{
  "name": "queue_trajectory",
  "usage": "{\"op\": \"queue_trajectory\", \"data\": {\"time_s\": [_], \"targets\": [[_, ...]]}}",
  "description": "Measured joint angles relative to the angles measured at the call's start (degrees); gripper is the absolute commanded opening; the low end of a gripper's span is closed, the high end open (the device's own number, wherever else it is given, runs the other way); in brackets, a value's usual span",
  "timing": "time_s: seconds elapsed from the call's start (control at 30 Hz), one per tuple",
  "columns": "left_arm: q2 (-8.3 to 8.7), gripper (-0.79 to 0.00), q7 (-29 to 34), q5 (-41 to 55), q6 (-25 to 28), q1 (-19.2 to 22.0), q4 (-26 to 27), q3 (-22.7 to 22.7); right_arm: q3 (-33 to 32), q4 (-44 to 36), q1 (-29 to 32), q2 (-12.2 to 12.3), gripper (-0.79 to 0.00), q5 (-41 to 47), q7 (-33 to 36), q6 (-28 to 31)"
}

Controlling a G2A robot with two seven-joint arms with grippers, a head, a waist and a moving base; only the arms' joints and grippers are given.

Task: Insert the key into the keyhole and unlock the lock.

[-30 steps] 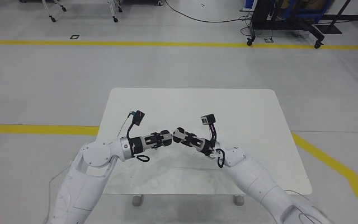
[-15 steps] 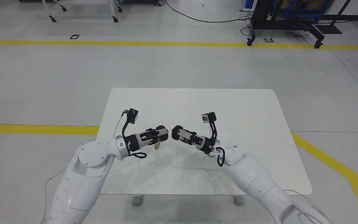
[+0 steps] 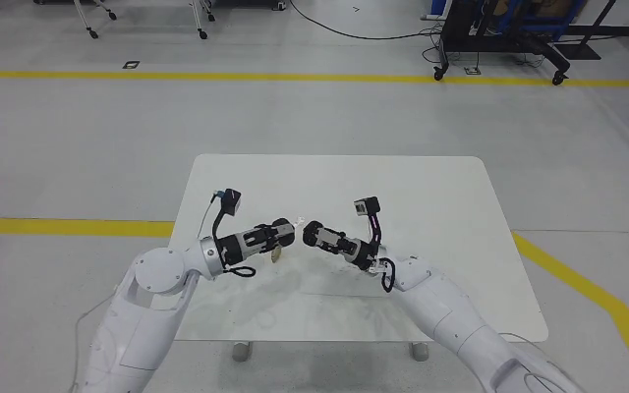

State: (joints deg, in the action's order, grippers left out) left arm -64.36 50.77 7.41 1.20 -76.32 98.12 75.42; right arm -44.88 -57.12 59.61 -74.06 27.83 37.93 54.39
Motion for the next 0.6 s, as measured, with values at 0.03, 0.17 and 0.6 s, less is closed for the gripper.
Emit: {"op": "queue_trajectory", "data": {"time_s": [0.03,0.17,0.6], "targets": [[0.07,-0.785,-0.3,-1.3,-0.3,-0.3,0.4,0.0,-0.2,-0.1,0.0,0.2,0.0,-0.7,0.2,-0.8],[0.44,-0.785,2.8,-2.0,-2.9,0.3,-0.2,0.3,-3.3,-1.5,-0.1,2.2,0.0,-3.7,6.6,-7.0],[0.7,-0.785,22.5,-2.7,3.1,8.2,-4.1,-8.3,-14.5,-14.4,7.8,8.6,-0.2,4.5,34.3,-25.2]]}}
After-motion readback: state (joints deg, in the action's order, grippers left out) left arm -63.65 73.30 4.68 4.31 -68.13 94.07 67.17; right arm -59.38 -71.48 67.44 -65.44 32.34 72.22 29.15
